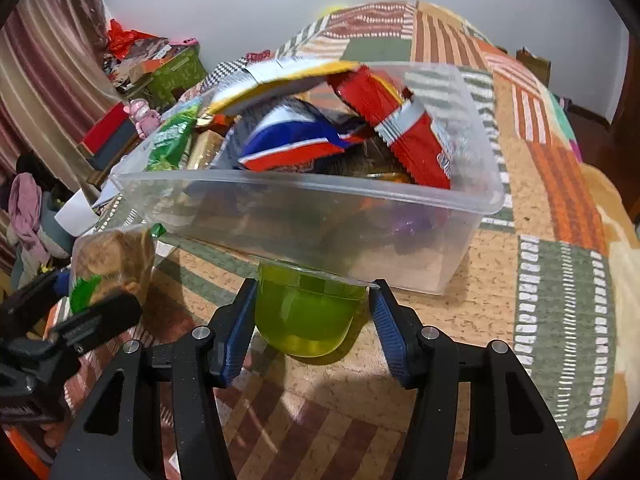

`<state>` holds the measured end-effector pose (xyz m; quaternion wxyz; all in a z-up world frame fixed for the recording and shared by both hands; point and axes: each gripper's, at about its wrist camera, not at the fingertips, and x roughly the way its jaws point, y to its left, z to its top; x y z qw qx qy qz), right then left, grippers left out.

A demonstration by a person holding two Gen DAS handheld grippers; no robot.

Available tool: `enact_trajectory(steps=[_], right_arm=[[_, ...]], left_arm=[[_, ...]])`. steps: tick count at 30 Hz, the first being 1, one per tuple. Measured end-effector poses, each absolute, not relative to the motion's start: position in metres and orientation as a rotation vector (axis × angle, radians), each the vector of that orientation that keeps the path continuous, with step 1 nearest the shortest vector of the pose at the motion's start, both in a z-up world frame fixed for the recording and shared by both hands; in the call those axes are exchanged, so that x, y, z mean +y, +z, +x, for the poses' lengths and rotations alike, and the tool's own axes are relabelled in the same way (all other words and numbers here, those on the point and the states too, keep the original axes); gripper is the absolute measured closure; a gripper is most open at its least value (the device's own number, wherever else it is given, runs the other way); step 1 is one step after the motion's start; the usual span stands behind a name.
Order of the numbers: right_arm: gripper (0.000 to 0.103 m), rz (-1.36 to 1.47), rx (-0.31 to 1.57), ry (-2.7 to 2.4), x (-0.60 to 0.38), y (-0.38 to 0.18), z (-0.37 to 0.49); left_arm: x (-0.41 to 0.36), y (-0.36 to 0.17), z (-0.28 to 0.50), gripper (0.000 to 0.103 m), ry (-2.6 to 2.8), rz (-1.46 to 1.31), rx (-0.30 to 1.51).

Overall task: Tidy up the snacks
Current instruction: 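Grasp the green-zipper biscuit bag with the left tool while the right tool grasps the green jelly cup, then lower the biscuit bag and jelly cup into the clear box and open both tools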

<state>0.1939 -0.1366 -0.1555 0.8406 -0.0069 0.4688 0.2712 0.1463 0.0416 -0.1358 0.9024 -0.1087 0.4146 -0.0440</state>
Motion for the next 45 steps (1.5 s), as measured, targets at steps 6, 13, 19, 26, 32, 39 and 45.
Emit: enact_trajectory(steps=[6,13,19,26,32,39,45], right_arm=[[0.051,-0.031,0.933,0.584,-0.143,-0.137,0.178],[0.051,0.004,0.849,0.576,-0.157,-0.105,0.174],[0.051,0.003,0.778,0.544,-0.164,-0.085,0.185],[0.05,0.002,0.763,0.503,-0.162,-0.088,0.212],[0.05,-0.009,0.771,0.485,-0.154,-0.099,0.229],[0.057,-0.007,0.802,0.489,-0.15,-0.115,0.24],[0.057,-0.025,0.812,0.497,-0.15,-0.116,0.24]], left_arm=[[0.041,-0.112,0.145,0.023,-0.097,-0.222,0.802],[0.038,-0.082,0.153,0.023,-0.101,-0.202,0.733],[0.037,-0.067,0.17,0.023,-0.097,-0.204,0.703],[0.036,-0.067,0.201,0.023,-0.05,-0.167,0.684],[0.038,-0.084,0.228,0.023,0.013,-0.143,0.704],[0.036,-0.103,0.249,0.022,-0.011,-0.153,0.753],[0.021,-0.11,0.249,0.02,-0.04,-0.08,0.752]])
